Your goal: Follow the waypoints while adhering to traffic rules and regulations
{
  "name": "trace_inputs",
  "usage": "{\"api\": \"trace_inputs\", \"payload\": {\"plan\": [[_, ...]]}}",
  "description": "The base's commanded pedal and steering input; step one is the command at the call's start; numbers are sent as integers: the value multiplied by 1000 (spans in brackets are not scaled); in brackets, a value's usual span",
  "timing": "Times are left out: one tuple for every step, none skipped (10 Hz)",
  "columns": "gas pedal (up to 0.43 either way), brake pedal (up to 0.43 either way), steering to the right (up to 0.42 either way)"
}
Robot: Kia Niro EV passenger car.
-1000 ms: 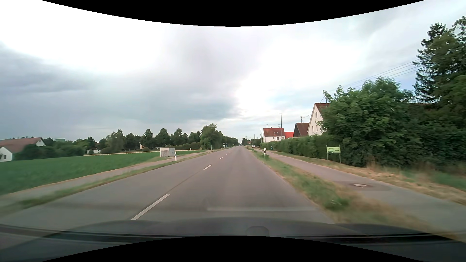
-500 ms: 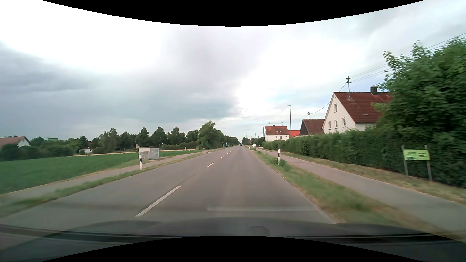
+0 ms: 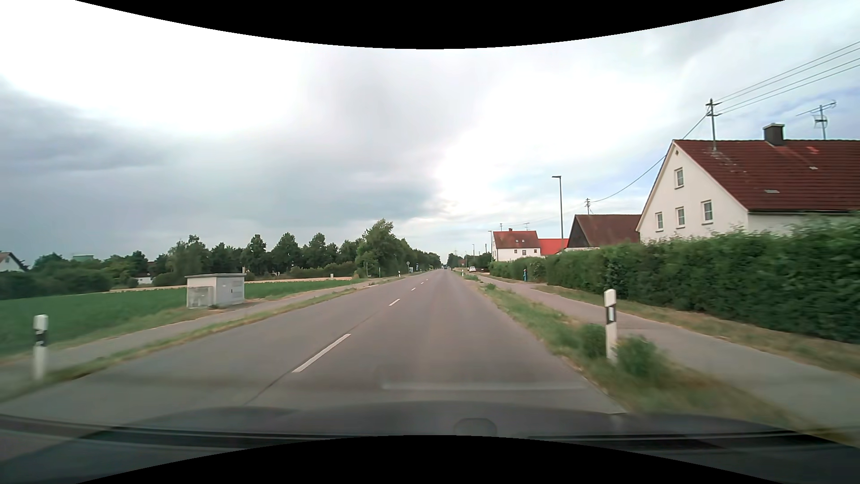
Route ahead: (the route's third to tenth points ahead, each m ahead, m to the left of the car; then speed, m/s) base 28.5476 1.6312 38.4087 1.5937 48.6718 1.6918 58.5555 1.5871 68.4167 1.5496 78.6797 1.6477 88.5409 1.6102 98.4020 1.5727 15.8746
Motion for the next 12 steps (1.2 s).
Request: {"api": "trace_inputs", "payload": {"plan": [[189,0,-3],[189,0,-3],[189,0,-2],[189,0,-2],[189,0,-2],[189,0,-2],[189,0,-2],[189,0,-2],[189,0,-2],[189,0,-2],[189,0,-2],[189,0,-1]]}}
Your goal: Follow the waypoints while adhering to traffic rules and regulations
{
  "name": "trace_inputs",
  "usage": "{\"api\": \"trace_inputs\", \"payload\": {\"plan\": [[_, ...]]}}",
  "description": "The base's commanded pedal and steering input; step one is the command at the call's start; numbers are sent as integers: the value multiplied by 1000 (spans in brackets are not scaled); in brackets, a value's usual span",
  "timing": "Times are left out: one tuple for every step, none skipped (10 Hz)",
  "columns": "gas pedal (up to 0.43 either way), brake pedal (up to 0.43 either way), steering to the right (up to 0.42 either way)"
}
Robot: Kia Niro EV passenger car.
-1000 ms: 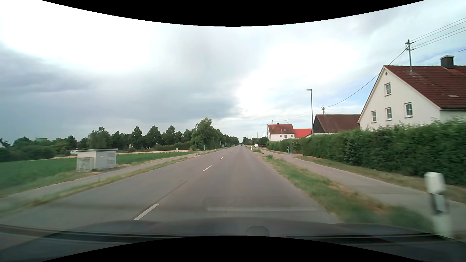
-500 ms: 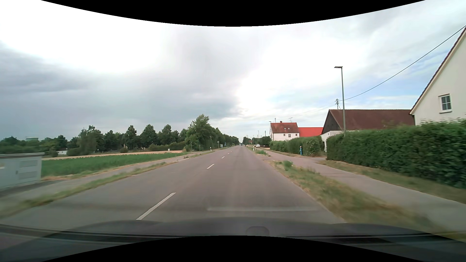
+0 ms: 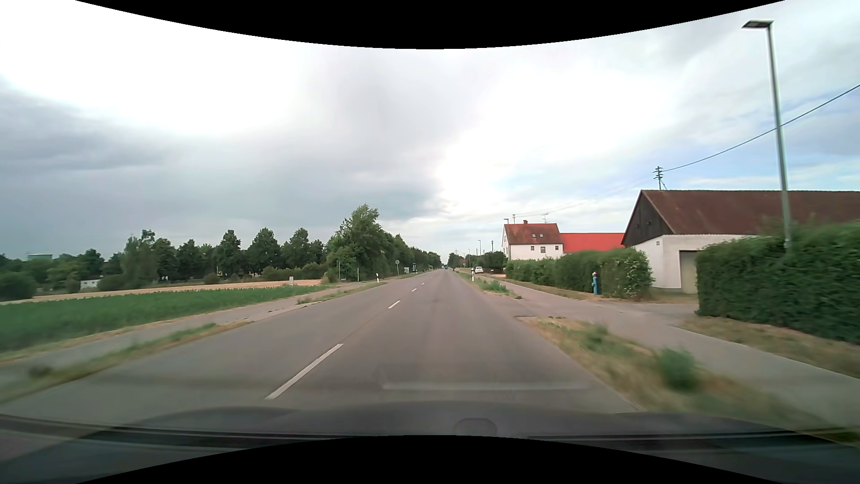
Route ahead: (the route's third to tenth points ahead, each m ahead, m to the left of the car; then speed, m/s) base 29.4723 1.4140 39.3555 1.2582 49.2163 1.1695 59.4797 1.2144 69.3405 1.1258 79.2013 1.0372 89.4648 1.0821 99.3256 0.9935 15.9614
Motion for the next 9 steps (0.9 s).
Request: {"api": "trace_inputs", "payload": {"plan": [[189,0,-1],[189,0,-1],[197,0,-1],[197,0,0],[197,0,-1],[197,0,0],[197,0,0],[197,0,0],[197,0,0]]}}
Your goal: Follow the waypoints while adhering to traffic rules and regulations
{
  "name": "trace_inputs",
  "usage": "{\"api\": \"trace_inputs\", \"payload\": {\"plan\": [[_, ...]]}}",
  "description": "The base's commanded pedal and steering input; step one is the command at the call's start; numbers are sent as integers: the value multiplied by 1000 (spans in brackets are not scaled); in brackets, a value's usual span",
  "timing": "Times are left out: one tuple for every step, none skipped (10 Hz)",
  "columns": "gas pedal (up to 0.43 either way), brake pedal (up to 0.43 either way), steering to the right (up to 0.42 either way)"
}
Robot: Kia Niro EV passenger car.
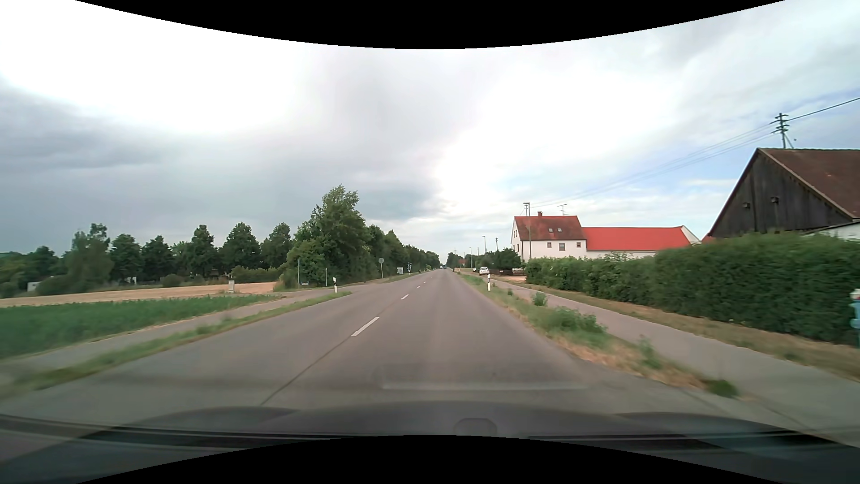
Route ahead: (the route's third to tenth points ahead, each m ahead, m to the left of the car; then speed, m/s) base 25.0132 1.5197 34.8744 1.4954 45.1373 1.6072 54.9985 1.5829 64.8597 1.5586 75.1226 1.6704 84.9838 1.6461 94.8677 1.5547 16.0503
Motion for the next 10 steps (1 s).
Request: {"api": "trace_inputs", "payload": {"plan": [[197,0,0],[197,0,0],[197,0,0],[197,0,0],[189,0,0],[189,0,0],[189,0,0],[189,0,0],[189,0,0],[157,0,0]]}}
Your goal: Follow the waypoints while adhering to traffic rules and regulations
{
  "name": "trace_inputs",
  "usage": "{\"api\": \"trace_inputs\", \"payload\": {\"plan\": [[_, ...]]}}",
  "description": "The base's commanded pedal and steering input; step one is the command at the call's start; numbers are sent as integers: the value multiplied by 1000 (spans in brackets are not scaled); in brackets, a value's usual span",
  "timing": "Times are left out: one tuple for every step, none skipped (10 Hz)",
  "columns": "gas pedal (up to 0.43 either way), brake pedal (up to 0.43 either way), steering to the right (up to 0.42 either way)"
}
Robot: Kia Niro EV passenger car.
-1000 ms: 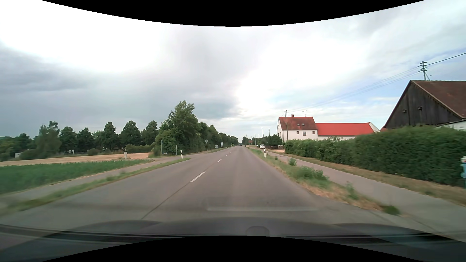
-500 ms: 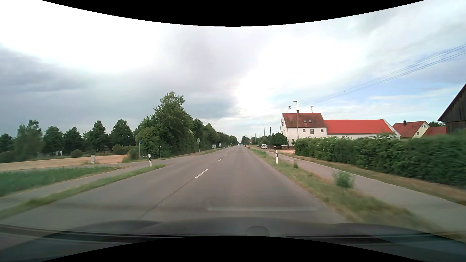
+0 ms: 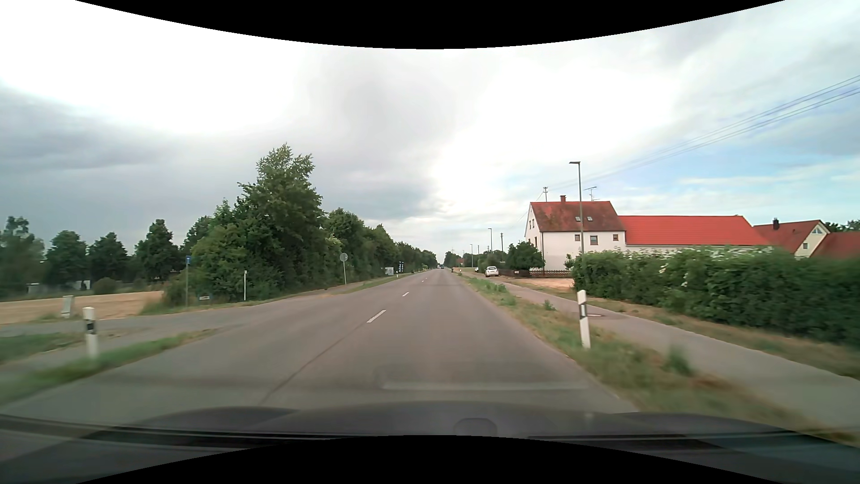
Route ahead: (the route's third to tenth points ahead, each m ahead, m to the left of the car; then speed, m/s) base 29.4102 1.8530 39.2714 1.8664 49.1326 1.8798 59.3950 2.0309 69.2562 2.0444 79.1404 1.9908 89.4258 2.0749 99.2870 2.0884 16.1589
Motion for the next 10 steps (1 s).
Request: {"api": "trace_inputs", "payload": {"plan": [[157,0,0],[157,0,0],[157,0,0],[157,0,0],[138,0,0],[118,0,0],[98,0,0],[98,0,-1],[98,0,-1],[87,0,-2]]}}
